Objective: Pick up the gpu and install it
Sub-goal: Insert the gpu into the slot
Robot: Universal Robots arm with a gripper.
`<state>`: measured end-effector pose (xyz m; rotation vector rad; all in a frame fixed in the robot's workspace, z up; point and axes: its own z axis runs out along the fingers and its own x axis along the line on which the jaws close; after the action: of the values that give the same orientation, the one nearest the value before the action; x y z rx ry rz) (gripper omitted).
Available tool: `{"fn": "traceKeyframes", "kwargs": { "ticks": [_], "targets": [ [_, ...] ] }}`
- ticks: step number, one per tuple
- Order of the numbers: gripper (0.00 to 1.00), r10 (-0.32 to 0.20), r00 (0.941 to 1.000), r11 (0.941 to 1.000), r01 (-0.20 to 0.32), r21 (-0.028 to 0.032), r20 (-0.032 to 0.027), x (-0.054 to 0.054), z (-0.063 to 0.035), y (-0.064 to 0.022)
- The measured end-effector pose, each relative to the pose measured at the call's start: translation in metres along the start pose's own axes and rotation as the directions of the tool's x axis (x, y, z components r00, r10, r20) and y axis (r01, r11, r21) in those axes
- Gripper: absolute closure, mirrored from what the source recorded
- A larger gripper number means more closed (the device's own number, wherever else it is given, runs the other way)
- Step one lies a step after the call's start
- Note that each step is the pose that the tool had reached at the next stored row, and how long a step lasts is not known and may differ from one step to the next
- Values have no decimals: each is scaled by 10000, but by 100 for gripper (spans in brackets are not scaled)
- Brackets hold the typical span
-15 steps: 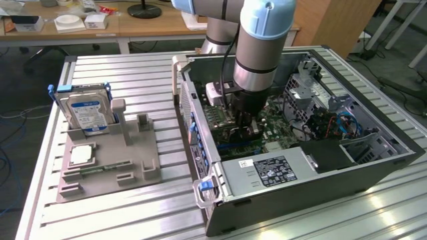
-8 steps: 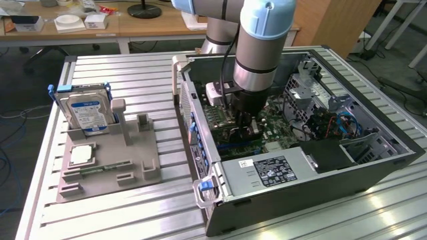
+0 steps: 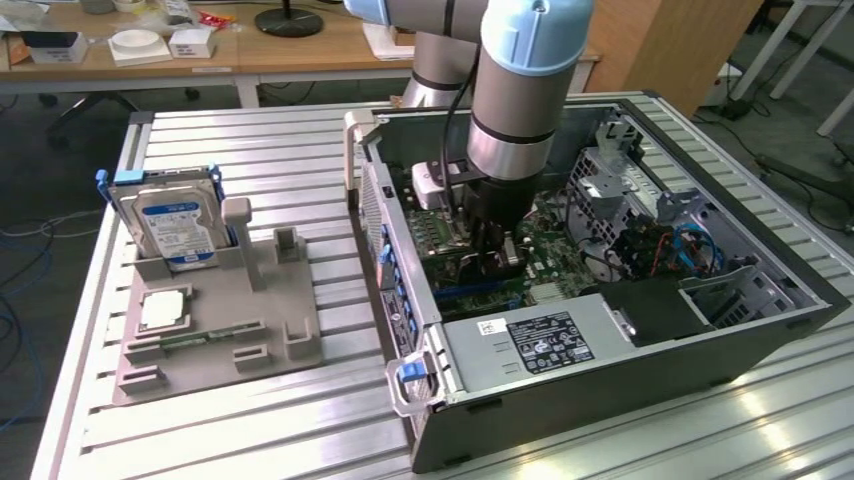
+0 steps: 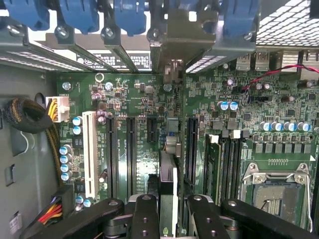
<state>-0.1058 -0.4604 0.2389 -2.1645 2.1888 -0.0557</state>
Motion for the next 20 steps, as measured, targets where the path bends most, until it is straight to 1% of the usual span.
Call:
{"fn": "traceKeyframes", "kwargs": {
  "ticks": [10, 20],
  "targets": [
    [73, 0, 10000, 10000, 0, 0, 0, -5, 5, 0],
    [73, 0, 10000, 10000, 0, 0, 12, -14, 22, 2]
  ]
}}
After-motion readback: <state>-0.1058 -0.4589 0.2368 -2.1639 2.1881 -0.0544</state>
